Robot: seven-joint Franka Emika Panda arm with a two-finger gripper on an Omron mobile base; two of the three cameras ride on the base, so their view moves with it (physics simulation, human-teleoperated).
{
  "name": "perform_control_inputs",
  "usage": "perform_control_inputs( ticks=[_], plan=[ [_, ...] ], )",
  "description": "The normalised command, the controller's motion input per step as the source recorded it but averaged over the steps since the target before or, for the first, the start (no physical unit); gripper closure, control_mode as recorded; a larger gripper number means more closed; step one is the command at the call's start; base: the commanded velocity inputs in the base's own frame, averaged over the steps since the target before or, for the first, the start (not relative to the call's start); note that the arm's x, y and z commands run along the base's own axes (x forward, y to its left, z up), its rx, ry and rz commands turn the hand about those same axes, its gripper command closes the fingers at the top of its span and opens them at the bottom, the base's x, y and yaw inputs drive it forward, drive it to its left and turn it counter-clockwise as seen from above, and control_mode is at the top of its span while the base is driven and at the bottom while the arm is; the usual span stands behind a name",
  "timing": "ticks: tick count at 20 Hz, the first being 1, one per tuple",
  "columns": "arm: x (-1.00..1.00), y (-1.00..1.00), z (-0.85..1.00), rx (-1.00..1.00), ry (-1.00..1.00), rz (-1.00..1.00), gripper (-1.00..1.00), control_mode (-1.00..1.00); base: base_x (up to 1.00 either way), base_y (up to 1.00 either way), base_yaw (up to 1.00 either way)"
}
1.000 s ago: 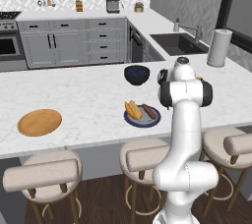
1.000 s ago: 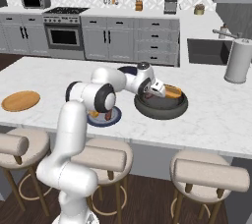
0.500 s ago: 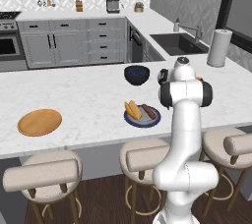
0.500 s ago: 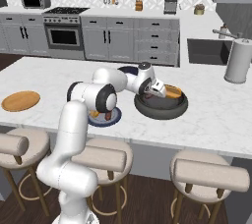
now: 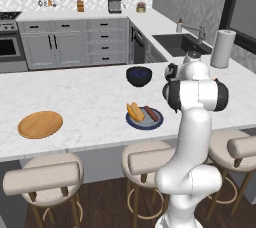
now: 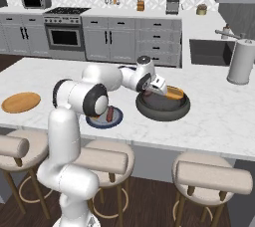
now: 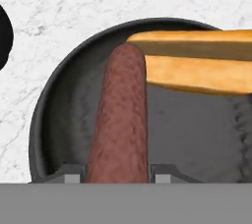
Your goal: Place one bun and one sausage from the bowl on each plate.
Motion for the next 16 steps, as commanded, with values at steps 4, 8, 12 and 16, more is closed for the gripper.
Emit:
perform_control_inputs(
  ticks=[4,8,12,16],
  plan=[
    [-0.79,0.52,0.54,0.00,-0.03,0.03,1.00,-1.00,0.00,0.00,0.00],
    [-0.52,0.87,0.38,0.00,0.02,0.04,1.00,-1.00,0.00,0.00,0.00],
    [-0.38,0.97,0.31,0.06,0.14,0.09,1.00,-1.00,0.00,0.00,0.00],
    [-0.27,0.97,0.33,0.15,0.20,0.10,1.00,-1.00,0.00,0.00,0.00]
  ],
)
